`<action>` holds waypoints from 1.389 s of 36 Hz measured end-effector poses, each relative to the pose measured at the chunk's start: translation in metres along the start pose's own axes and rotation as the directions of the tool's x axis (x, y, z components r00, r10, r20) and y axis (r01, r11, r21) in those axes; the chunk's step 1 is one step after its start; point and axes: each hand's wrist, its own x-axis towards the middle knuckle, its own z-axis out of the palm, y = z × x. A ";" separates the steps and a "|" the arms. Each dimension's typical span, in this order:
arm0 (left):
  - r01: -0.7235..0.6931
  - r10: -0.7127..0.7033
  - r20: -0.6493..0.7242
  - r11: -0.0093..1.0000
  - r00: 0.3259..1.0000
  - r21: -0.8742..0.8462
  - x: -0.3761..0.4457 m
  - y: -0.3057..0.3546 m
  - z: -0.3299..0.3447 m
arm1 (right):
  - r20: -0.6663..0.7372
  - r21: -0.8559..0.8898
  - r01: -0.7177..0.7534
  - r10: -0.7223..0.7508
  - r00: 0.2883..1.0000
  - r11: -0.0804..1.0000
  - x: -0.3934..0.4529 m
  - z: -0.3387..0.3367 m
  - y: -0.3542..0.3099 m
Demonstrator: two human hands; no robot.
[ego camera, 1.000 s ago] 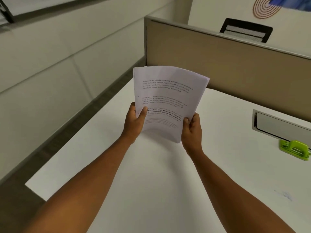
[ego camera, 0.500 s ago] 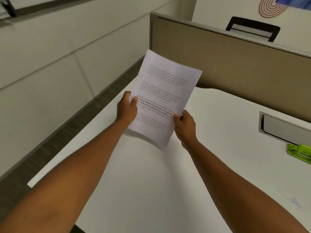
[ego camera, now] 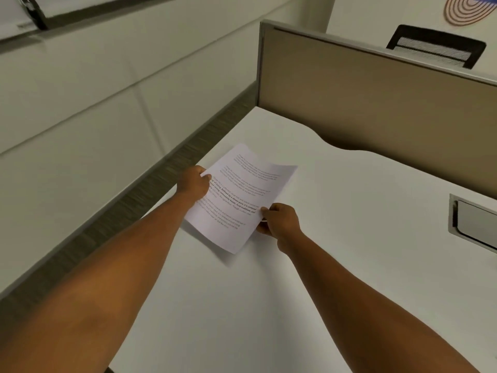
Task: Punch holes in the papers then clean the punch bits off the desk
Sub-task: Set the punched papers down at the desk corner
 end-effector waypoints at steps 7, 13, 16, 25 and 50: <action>0.009 -0.007 -0.089 1.000 0.996 0.026 0.021 -0.007 0.004 | -0.039 -0.033 0.005 -0.006 0.999 0.999 0.012 0.004 -0.002; 0.018 -0.012 -0.163 0.999 0.986 0.035 0.029 -0.014 0.002 | -0.061 -0.056 0.016 -0.020 0.998 0.998 0.017 0.010 -0.011; 0.002 0.009 -0.175 0.998 0.985 0.065 0.028 -0.017 0.004 | -0.084 -0.096 0.007 -0.015 0.996 0.995 0.020 0.012 -0.008; -0.025 0.047 -0.221 0.995 0.974 0.099 0.022 -0.022 0.004 | -0.129 -0.087 0.053 -0.064 0.990 0.995 0.023 0.017 0.004; -0.011 0.067 -0.229 0.971 0.971 0.238 0.042 -0.028 0.007 | -0.152 -0.157 0.073 -0.097 0.984 0.985 0.047 0.027 0.004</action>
